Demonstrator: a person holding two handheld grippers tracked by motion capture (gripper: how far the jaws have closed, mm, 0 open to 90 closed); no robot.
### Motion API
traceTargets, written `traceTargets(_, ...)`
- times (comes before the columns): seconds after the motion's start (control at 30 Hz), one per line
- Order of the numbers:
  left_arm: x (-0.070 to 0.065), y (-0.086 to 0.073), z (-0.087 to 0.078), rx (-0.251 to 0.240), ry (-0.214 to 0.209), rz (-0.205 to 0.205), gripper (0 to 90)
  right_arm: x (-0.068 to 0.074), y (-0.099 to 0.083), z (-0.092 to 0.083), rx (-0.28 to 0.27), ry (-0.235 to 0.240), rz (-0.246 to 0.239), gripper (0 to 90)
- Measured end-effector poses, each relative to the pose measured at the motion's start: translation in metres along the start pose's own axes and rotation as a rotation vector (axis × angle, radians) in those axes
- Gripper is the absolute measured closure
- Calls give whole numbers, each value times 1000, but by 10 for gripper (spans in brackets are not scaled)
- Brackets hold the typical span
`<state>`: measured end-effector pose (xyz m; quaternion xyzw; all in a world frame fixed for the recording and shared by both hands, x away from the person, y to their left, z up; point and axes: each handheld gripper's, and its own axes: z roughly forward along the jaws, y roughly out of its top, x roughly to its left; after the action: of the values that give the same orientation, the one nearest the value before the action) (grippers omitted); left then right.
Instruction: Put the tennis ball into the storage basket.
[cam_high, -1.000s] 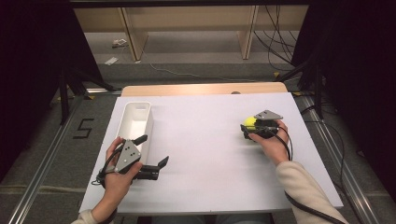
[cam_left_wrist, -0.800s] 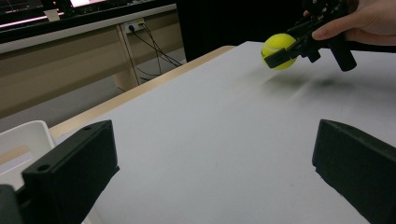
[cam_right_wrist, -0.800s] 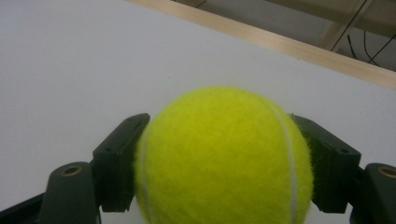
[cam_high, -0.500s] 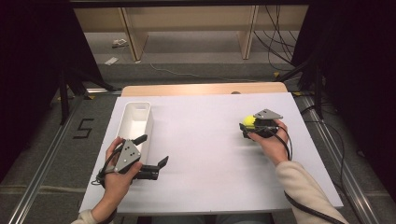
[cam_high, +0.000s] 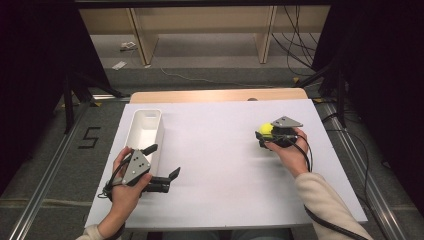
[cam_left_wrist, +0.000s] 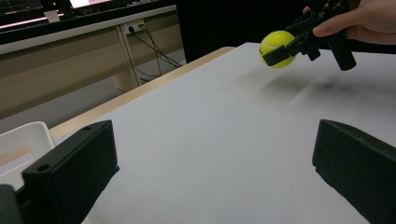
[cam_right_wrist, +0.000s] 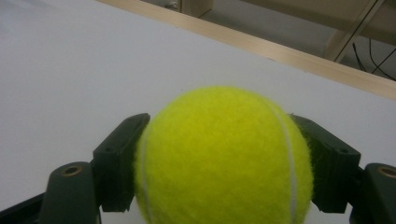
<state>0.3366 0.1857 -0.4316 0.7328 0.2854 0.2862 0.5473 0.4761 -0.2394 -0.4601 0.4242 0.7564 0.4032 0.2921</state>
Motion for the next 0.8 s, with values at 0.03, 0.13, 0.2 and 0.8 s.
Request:
traceTargets(0.03,0,0,0,0,0,0,0,0,0,0,-1,3,-5,259)
traceTargets(0.13,0,0,0,-2,0,-2,0,2,1,0,-5,6,-6,259)
traceTargets(0.2,2,0,-1,0,7,-3,0,3,2,-1,-7,8,-8,259)
traceTargets(0.8,3,0,-2,-9,12,-8,0,13,9,-3,-27,30,-14,259)
